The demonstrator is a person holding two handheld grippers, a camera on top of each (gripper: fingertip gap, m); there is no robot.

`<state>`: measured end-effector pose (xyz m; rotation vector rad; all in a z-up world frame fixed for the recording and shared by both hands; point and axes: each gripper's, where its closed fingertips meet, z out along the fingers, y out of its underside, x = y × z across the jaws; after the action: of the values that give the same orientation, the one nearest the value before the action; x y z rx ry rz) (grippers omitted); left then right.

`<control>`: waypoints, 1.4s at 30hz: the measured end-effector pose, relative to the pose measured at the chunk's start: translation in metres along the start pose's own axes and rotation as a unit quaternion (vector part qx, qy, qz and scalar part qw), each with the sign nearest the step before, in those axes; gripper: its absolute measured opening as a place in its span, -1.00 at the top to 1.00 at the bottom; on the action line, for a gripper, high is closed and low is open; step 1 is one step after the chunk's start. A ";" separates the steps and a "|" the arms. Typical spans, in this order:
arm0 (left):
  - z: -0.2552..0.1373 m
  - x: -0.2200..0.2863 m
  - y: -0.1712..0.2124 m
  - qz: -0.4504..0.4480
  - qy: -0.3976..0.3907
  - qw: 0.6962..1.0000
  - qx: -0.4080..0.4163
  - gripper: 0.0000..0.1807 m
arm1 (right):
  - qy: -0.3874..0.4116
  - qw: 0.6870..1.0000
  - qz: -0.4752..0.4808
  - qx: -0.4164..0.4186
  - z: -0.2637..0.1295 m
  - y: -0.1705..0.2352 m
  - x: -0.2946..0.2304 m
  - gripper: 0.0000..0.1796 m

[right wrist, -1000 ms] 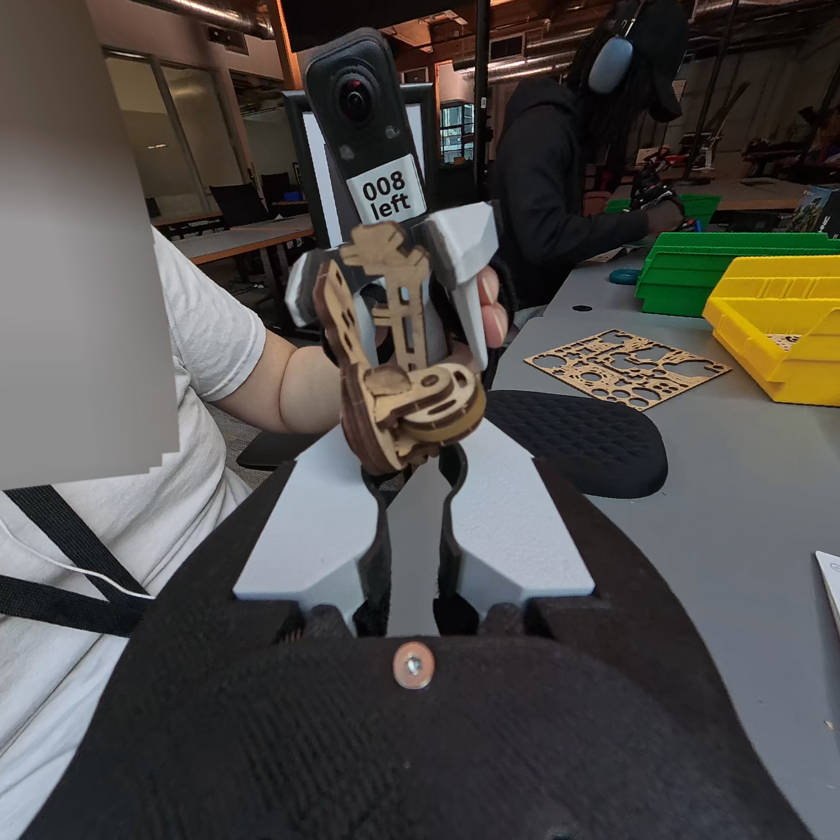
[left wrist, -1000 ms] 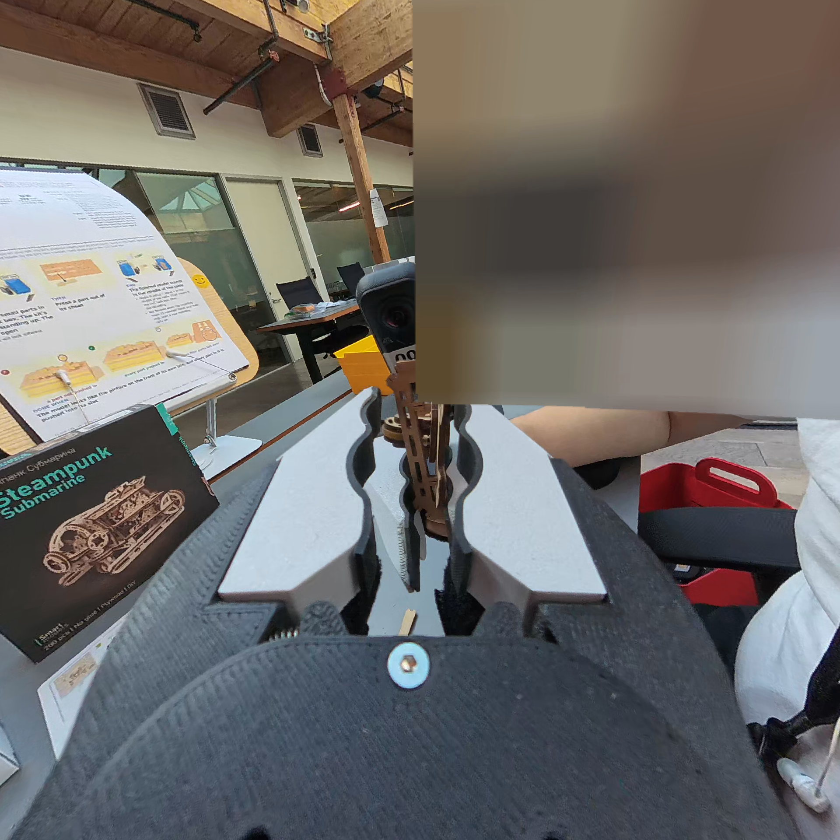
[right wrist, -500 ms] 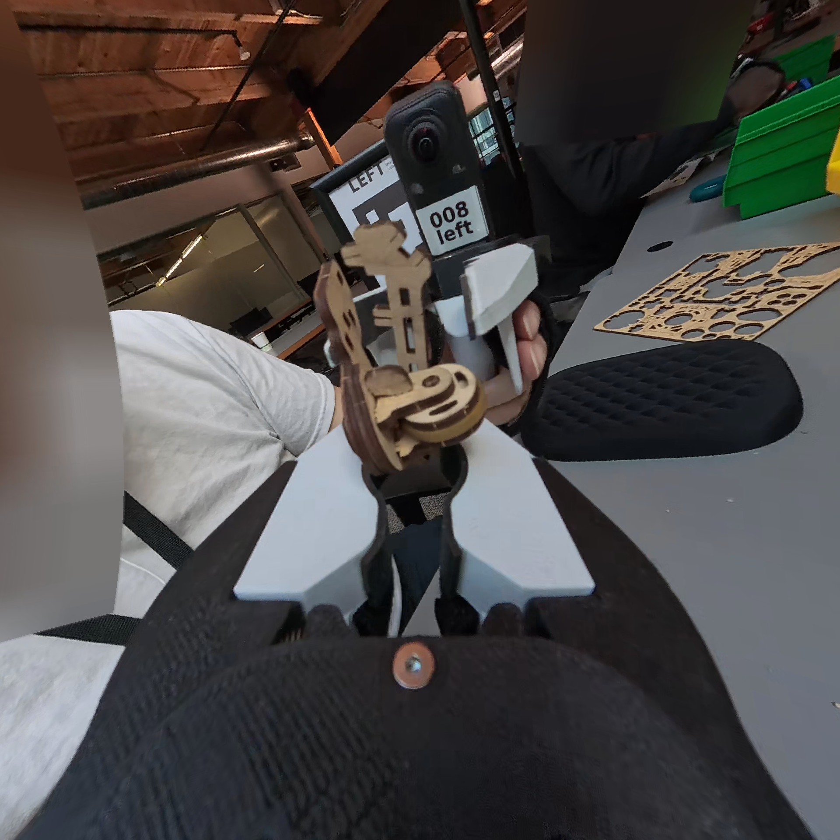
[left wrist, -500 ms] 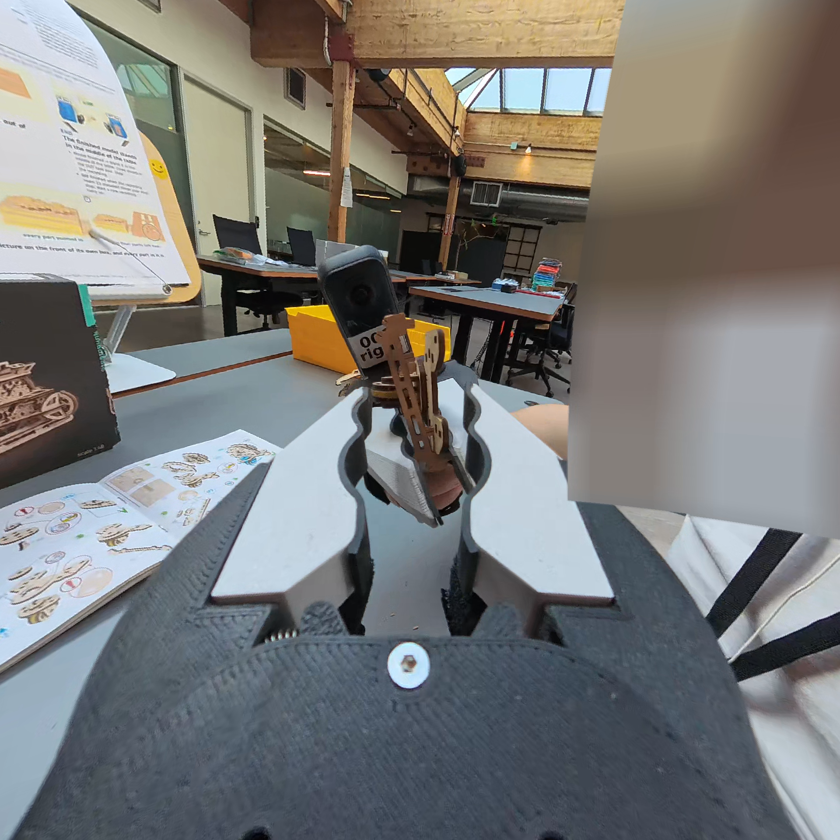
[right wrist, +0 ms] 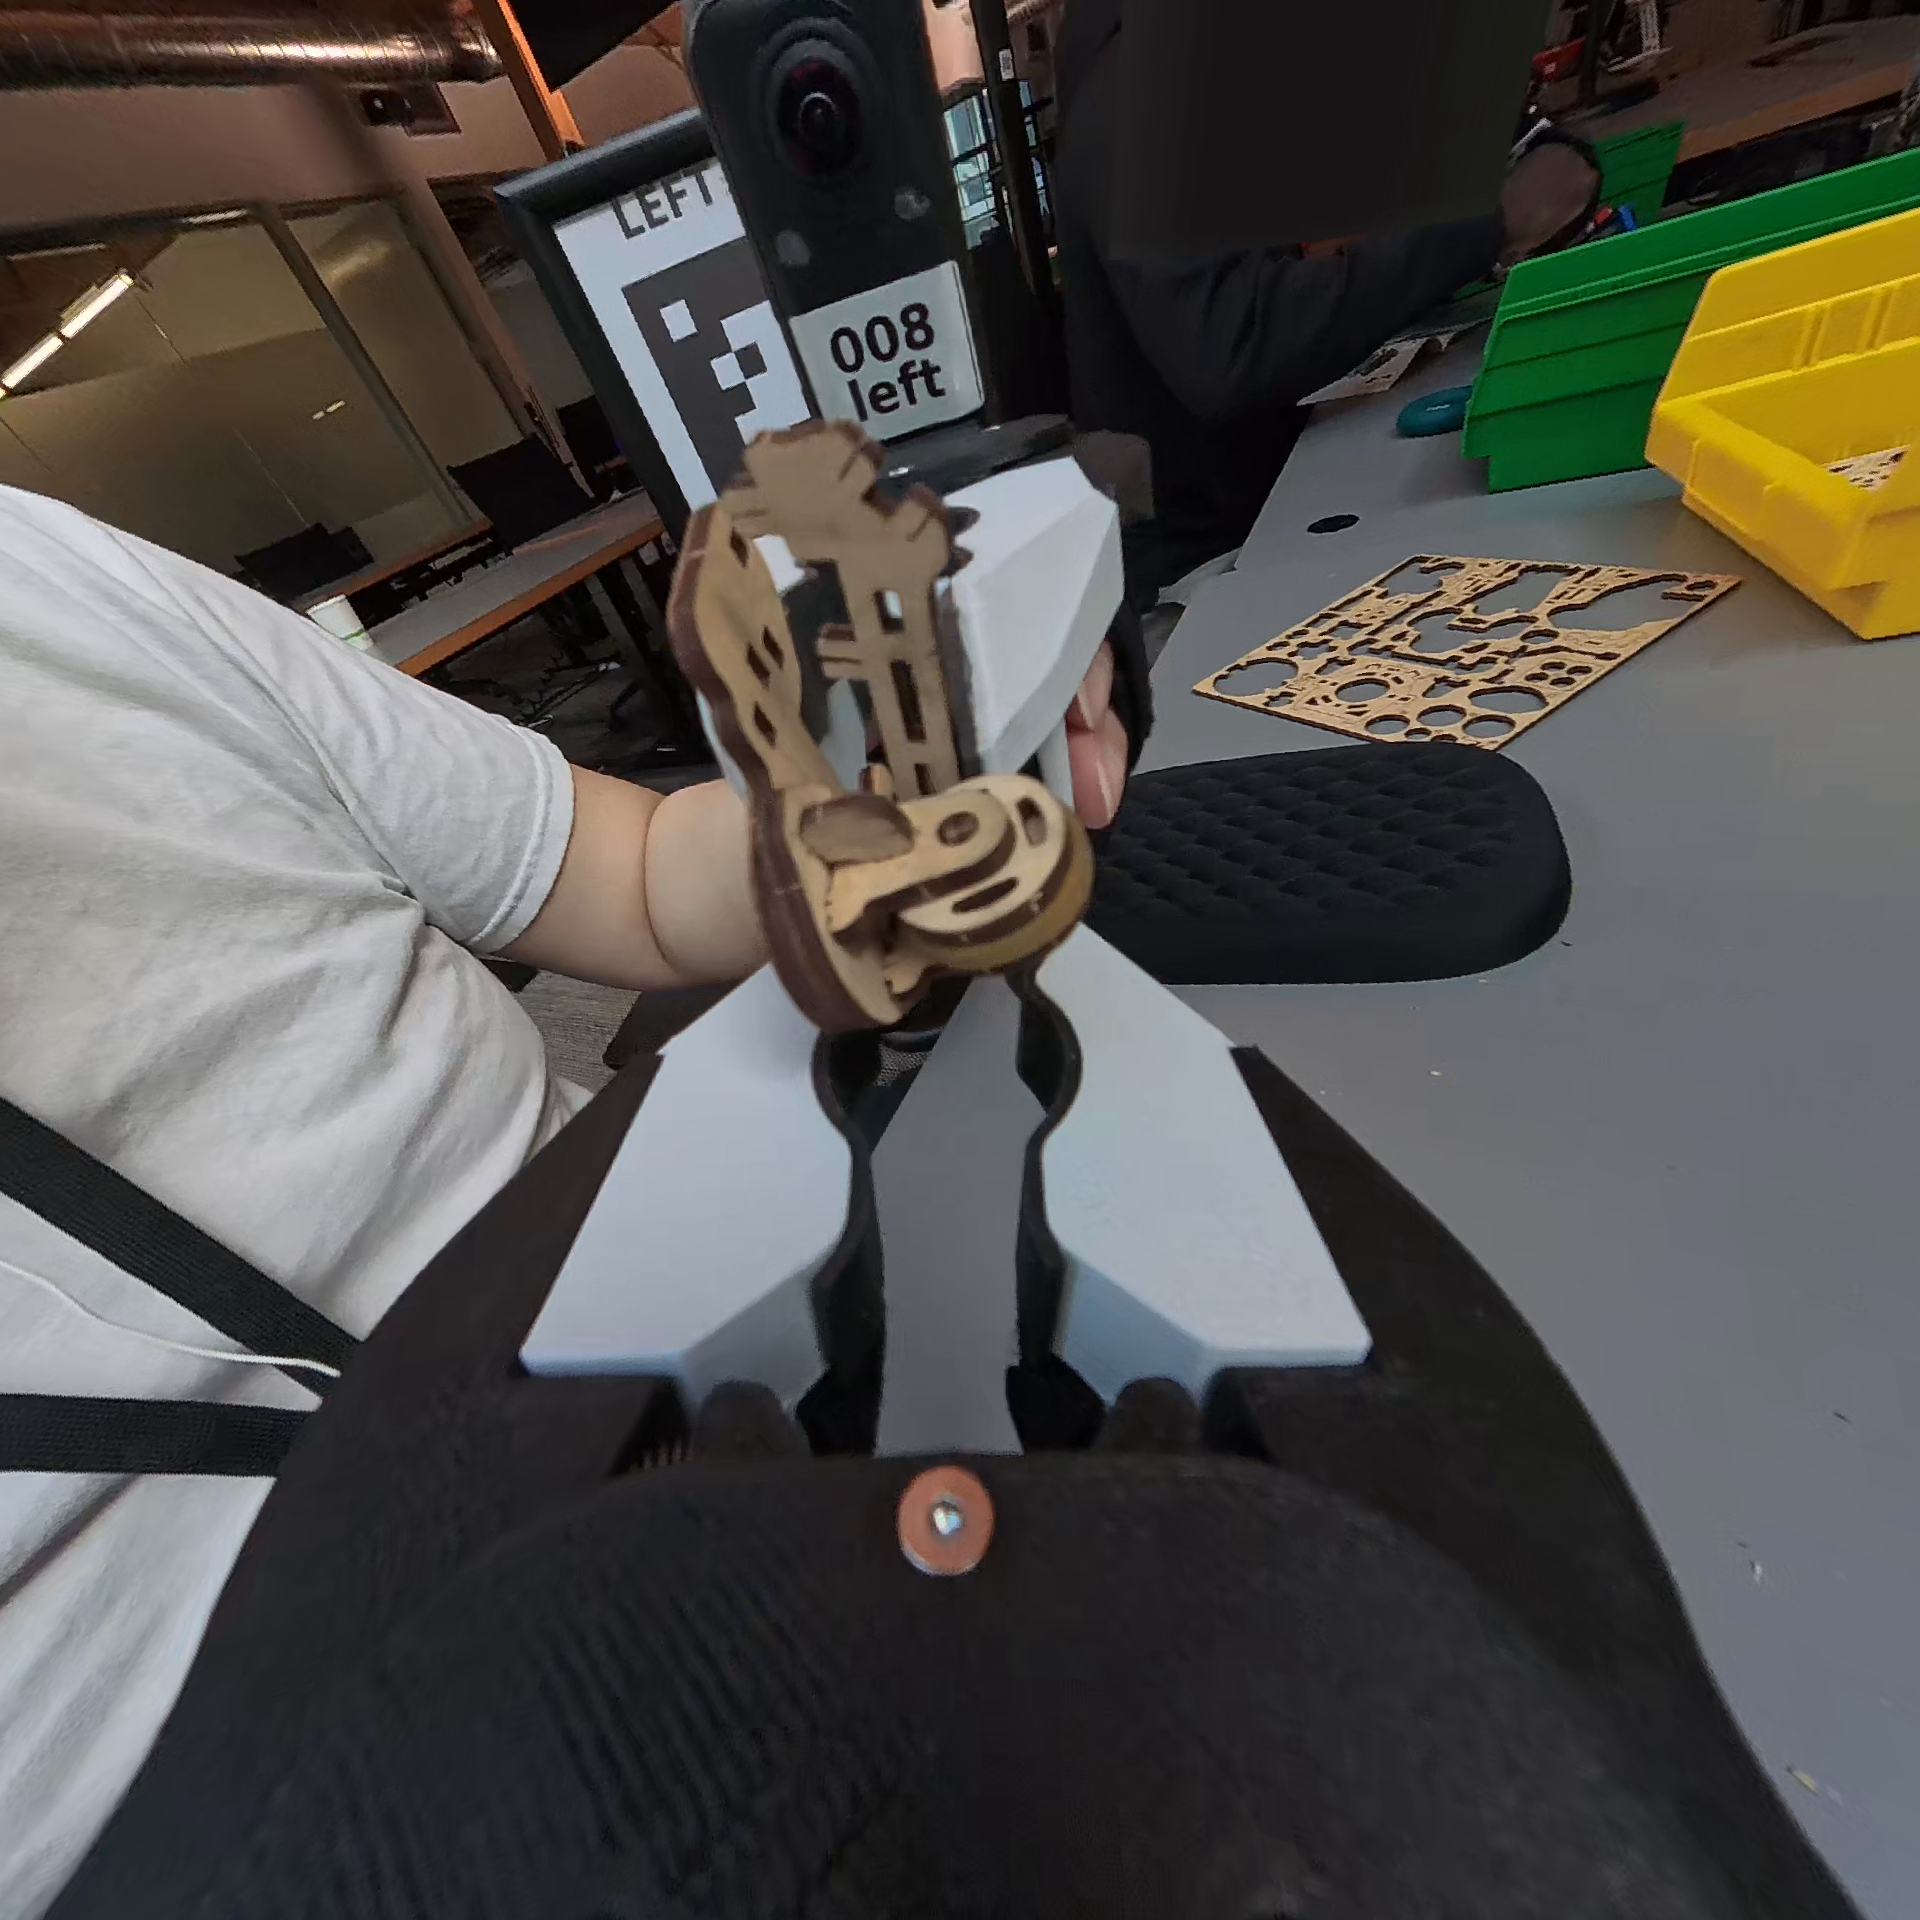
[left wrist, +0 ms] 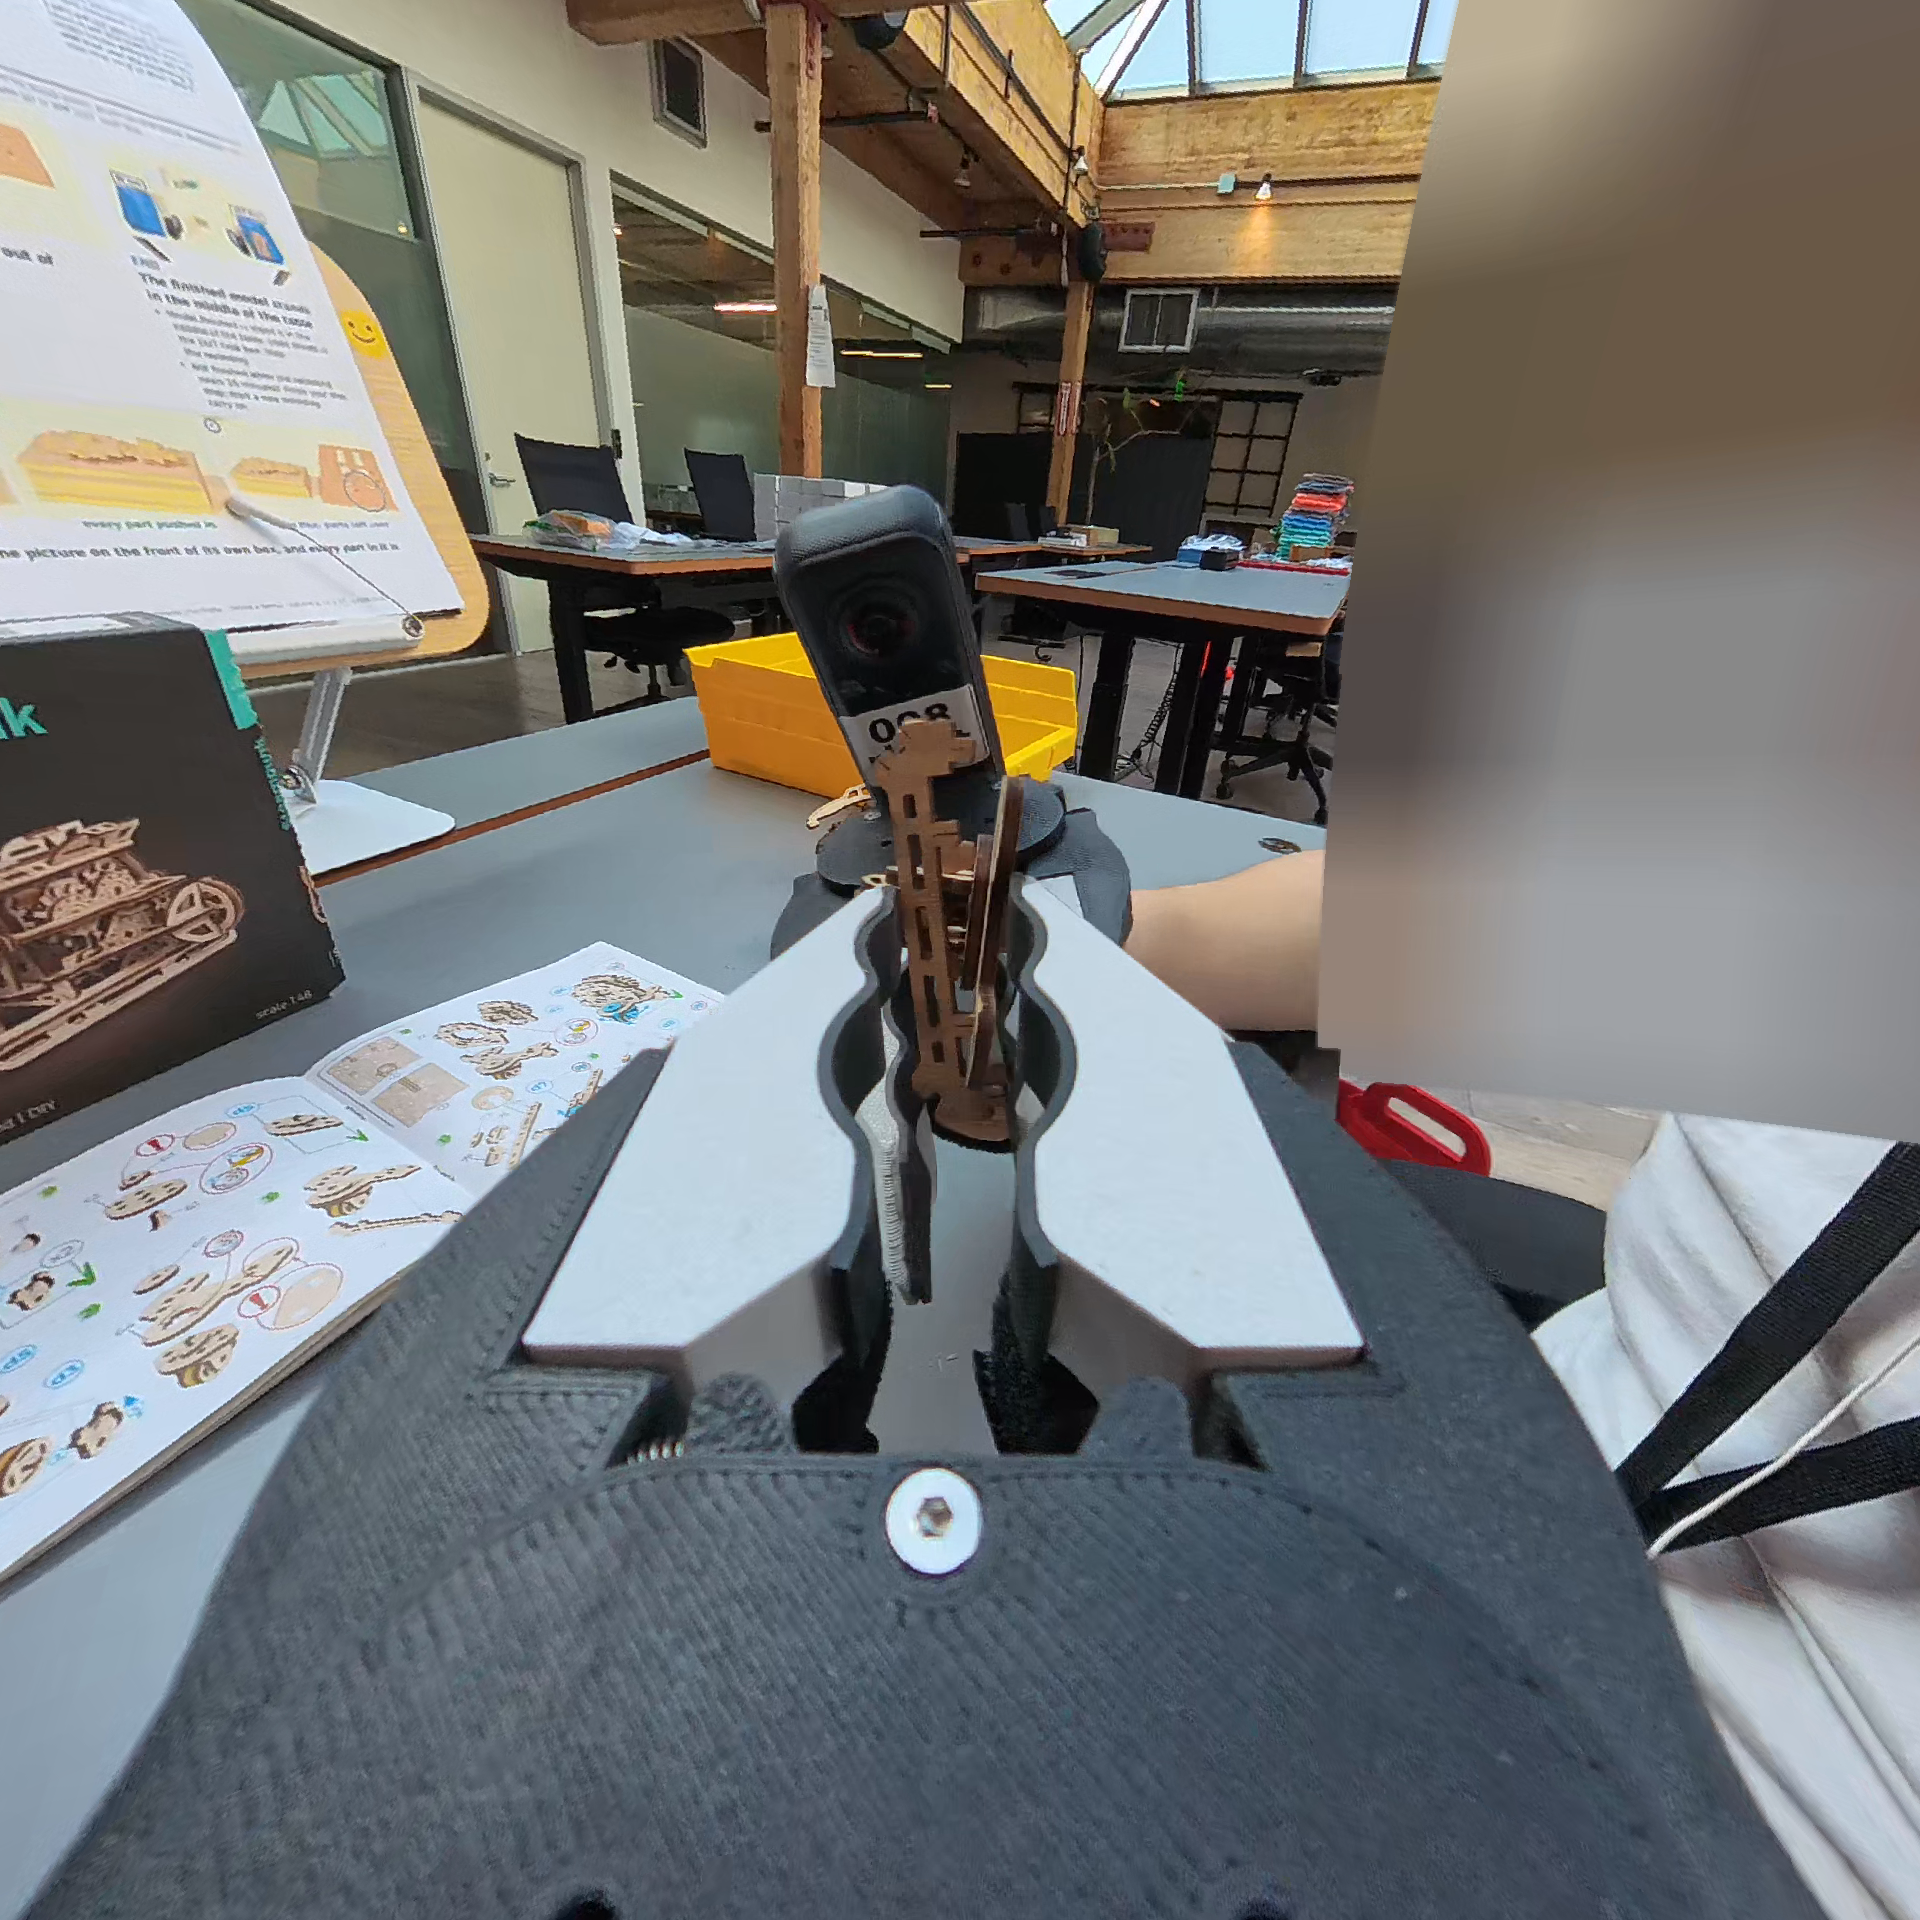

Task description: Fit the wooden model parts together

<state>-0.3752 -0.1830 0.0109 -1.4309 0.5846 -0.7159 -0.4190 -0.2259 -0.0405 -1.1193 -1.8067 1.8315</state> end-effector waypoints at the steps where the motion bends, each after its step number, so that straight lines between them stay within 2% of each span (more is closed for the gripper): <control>1: -0.001 -0.001 -0.001 0.020 -0.012 1.000 -0.002 0.81 | 0.008 1.000 -0.020 -0.008 -0.001 0.001 0.002 0.67; 5: -0.006 -0.003 -0.005 0.152 -0.071 0.986 -0.024 0.81 | 0.057 0.984 -0.159 -0.060 -0.019 0.005 0.013 0.33; 8: -0.006 0.001 0.004 0.258 -0.098 0.958 -0.077 0.81 | 0.101 0.951 -0.291 -0.036 -0.032 -0.023 0.003 0.31; 12: -0.003 0.002 0.020 0.329 -0.114 0.926 -0.143 0.81 | 0.145 0.892 -0.420 -0.077 -0.040 -0.036 -0.009 0.35; 15: -0.003 -0.001 0.027 0.365 -0.127 0.905 -0.177 0.81 | 0.173 0.858 -0.460 -0.148 -0.044 -0.027 -0.003 0.44; 18: -0.004 -0.006 0.039 0.412 -0.137 0.870 -0.234 0.81 | 0.190 0.823 -0.493 -0.208 -0.049 -0.018 0.003 0.51; 20: -0.004 -0.007 0.047 0.432 -0.135 0.852 -0.265 0.81 | 0.191 0.809 -0.506 -0.229 -0.051 -0.014 0.002 0.56; 23: -0.003 -0.008 0.051 0.438 -0.135 0.841 -0.287 0.81 | 0.194 0.795 -0.514 -0.257 -0.051 -0.007 0.004 0.61; 31: -0.002 -0.009 0.049 0.456 -0.143 0.826 -0.300 0.81 | 0.211 0.762 -0.545 -0.279 -0.051 -0.004 0.009 0.69; 36: -0.008 -0.010 0.035 0.427 -0.160 0.850 -0.265 0.65 | 0.217 0.762 -0.556 -0.251 -0.053 -0.016 0.003 0.68; 38: -0.012 -0.009 0.035 0.407 -0.153 0.864 -0.253 0.57 | 0.208 0.771 -0.552 -0.240 -0.053 -0.018 -0.002 0.69; 42: -0.012 -0.007 0.034 0.385 -0.128 0.887 -0.220 0.57 | 0.183 0.793 -0.542 -0.210 -0.051 -0.022 -0.014 0.69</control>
<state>-0.3859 -0.1863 -0.0246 -1.4984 1.0606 0.2563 -0.3799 -0.1974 -0.0097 -0.2909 -1.9731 0.5158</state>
